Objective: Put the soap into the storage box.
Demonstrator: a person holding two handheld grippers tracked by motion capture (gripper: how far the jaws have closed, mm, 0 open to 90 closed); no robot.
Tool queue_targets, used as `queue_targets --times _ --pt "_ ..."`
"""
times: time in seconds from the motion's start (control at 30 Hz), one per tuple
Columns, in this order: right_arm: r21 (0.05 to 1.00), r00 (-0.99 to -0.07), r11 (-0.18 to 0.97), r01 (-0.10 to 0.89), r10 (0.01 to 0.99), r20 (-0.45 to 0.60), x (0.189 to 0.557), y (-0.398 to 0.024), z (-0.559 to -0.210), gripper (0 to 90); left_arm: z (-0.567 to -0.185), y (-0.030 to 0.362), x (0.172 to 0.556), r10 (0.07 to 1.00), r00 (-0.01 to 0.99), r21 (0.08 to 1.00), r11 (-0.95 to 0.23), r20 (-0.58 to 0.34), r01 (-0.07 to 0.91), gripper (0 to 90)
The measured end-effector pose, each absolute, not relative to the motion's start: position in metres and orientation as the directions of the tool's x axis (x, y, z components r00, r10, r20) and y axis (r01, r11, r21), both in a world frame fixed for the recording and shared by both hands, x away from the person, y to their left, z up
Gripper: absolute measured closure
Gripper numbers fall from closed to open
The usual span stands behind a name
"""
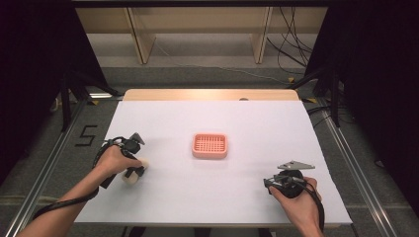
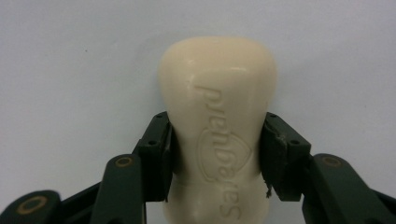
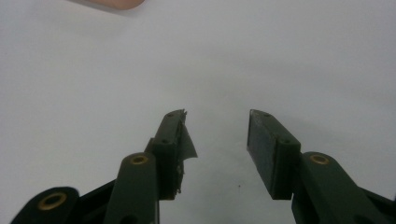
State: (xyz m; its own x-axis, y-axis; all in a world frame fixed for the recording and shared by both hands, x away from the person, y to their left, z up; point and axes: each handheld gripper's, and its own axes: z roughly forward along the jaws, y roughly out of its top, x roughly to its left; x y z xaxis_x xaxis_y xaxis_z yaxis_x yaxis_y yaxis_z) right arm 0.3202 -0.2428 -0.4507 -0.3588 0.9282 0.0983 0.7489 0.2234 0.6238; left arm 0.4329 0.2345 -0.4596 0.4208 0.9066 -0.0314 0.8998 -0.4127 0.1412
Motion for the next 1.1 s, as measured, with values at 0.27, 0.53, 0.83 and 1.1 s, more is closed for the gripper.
queue_targets --times 0.27,0.53,0.83,1.1 --pt "0.628 -0.364 0.231 0.743 0.927 0.09 0.32 -0.243 -0.45 57.4 -0.459 0.237 0.429 0.868 0.496 0.192 -0.484 -0.019 0.854 49.5" --pt "0.635 -0.375 0.237 0.735 0.923 0.089 0.321 -0.244 -0.451 57.4 -0.449 0.24 0.424 0.848 0.53 0.251 -0.514 0.004 0.821 49.6" --pt "0.633 -0.368 0.231 0.739 0.926 0.09 0.32 -0.243 -0.451 57.5 -0.444 0.244 0.42 0.847 0.531 0.332 -0.501 0.001 0.799 49.6" --pt "0.634 -0.353 0.216 0.743 0.931 0.096 0.319 -0.242 -0.449 57.6 -0.44 0.25 0.411 0.841 0.541 0.419 -0.495 0.012 0.761 49.6"
